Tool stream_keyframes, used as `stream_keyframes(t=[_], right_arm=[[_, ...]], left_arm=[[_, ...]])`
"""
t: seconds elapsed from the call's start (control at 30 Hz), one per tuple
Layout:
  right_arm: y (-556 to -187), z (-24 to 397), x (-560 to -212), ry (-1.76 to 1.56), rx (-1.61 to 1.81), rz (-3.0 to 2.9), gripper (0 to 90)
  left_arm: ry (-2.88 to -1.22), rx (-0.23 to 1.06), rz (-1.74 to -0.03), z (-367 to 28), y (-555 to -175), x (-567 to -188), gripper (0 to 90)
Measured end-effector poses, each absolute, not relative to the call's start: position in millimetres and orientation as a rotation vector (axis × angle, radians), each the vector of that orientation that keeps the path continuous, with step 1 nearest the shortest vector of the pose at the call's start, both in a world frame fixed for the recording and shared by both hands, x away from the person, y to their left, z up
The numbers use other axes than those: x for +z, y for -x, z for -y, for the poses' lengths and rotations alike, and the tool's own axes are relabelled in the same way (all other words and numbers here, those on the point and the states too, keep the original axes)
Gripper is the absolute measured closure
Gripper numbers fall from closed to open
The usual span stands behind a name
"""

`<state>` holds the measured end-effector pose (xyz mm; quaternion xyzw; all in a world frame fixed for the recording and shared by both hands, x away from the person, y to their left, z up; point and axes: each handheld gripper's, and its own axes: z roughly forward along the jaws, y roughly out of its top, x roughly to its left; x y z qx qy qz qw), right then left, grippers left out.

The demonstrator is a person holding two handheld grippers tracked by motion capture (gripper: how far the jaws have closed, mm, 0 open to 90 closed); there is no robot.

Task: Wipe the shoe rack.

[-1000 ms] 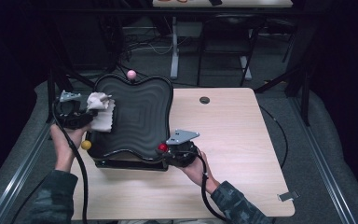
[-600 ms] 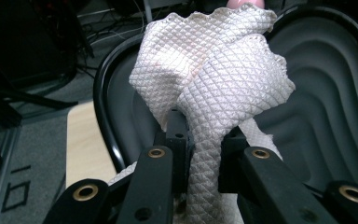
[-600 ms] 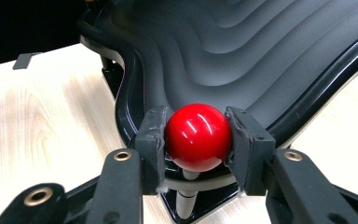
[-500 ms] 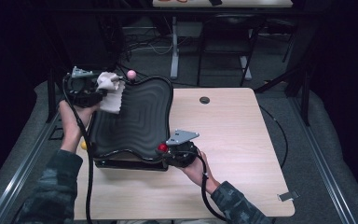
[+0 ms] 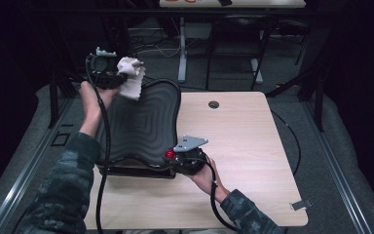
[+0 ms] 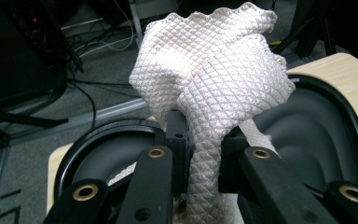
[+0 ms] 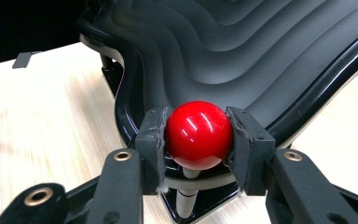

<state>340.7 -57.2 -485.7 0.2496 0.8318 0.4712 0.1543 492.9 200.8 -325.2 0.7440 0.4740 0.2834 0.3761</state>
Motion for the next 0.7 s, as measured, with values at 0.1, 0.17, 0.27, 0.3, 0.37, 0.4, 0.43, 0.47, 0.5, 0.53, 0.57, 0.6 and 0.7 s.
stream_keyframes(t=[0.1,0.17,0.27,0.3,0.37,0.4,0.43,0.47,0.5,0.53,0.57,0.6,0.7], right_arm=[[-340.4,57.1,-486.5,-0.705,1.358,-2.379,60.0],[-340.6,57.4,-486.5,-0.697,1.358,-2.382,60.1],[-341.0,57.8,-486.8,-0.679,1.353,-2.381,60.2],[-341.5,58.1,-486.6,-0.669,1.347,-2.384,60.3],[-341.6,58.2,-486.8,-0.672,1.365,-2.389,60.3],[-342.0,58.1,-487.1,-0.659,1.370,-2.390,60.3],[-342.0,58.2,-487.0,-0.649,1.362,-2.392,60.3],[-341.7,58.1,-486.9,-0.644,1.354,-2.394,60.3],[-341.5,57.7,-487.0,-0.636,1.357,-2.396,60.3],[-340.6,56.9,-487.2,-0.637,1.366,-2.400,60.3],[-340.3,56.2,-487.3,-0.625,1.372,-2.401,60.3],[-339.6,55.4,-487.1,-0.625,1.361,-2.400,60.3],[-338.7,53.7,-487.3,-0.605,1.372,-2.410,60.3]], left_arm=[[-1.915,0.704,-1.211,-192.9,-502.0,-325.9,78.7],[-1.934,0.705,-1.212,-188.8,-506.3,-328.1,78.5],[-1.929,0.691,-1.228,-185.9,-511.5,-332.4,78.2],[-1.928,0.689,-1.228,-186.2,-512.0,-332.3,78.0],[-1.941,0.694,-1.226,-186.4,-512.2,-331.2,78.1],[-1.949,0.706,-1.231,-186.2,-512.1,-330.8,78.2],[-1.955,0.728,-1.244,-186.4,-511.9,-330.3,78.3],[-1.956,0.736,-1.251,-187.0,-511.9,-330.2,78.5],[-1.959,0.734,-1.258,-188.8,-511.9,-330.2,78.5],[-1.955,0.730,-1.264,-190.8,-511.7,-330.3,78.6],[-1.950,0.727,-1.265,-192.7,-511.2,-330.6,78.5],[-1.945,0.723,-1.265,-194.7,-510.3,-330.7,78.6],[-1.933,0.717,-1.254,-197.3,-506.2,-328.8,78.5]])
